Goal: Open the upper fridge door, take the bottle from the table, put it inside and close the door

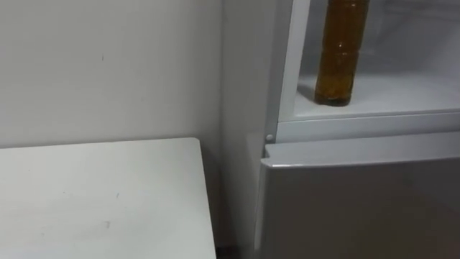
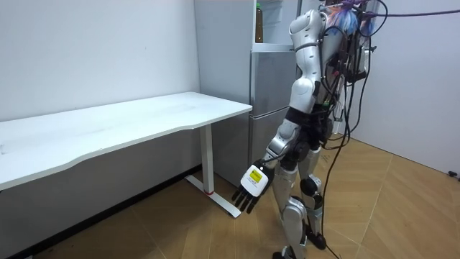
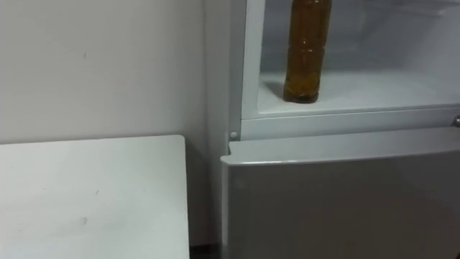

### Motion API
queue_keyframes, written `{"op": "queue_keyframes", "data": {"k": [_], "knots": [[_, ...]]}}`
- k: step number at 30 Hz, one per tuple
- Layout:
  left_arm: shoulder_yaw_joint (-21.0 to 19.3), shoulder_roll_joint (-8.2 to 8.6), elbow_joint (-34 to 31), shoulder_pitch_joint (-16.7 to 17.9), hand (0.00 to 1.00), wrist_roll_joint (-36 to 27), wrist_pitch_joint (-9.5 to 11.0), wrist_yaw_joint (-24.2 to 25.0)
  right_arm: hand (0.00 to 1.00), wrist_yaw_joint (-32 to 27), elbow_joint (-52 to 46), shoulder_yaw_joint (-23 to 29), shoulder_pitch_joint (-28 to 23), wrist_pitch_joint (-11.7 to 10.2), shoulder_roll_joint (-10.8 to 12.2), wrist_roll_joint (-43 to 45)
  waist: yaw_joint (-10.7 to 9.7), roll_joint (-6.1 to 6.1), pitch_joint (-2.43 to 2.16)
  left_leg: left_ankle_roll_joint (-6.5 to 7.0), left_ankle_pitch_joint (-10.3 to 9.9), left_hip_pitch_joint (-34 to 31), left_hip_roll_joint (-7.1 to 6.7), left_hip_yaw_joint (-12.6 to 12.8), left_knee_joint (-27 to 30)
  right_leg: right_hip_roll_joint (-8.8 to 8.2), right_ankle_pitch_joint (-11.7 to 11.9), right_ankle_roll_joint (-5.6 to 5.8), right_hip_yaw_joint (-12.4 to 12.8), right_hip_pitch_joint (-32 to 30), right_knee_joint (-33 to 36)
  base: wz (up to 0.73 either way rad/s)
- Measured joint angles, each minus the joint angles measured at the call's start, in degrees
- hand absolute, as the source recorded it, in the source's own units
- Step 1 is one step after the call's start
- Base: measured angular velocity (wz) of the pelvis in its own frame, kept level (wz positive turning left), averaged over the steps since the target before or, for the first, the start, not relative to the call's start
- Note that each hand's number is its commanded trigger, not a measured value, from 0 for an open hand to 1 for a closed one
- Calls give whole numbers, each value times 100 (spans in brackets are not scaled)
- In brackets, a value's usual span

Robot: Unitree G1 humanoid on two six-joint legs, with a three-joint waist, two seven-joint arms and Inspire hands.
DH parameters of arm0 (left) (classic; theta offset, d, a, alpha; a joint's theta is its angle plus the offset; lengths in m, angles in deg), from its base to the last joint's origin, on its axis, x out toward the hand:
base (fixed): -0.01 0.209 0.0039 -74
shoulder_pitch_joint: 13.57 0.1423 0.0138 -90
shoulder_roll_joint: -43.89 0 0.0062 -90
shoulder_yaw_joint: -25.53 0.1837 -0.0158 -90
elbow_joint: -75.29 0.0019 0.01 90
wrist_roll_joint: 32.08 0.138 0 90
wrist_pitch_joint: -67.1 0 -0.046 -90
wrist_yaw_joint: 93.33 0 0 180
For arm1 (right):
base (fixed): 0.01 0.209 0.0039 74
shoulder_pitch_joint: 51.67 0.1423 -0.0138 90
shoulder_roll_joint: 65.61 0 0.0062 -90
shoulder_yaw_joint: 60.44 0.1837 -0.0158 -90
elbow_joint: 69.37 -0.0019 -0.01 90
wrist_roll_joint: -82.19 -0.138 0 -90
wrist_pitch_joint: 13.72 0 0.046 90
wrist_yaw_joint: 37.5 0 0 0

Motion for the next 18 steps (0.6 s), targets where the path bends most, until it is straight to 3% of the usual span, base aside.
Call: {"op": "queue_keyframes", "data": {"k": [7,18], "knots": [[-12,8,28,-40,0,25,-2,264,0,64,-8,-68,6,54,6,929,115,22,4,0,0,16,-6,20,6,-15,-4,4,8,-28,113,-2],[-22,11,459,-153,0,33,-51,289,0,65,-8,-232,6,271,6,1309,228,1,14,2,1,10,-6,19,1,-17,-3,1,26,-77,128,0]]}}
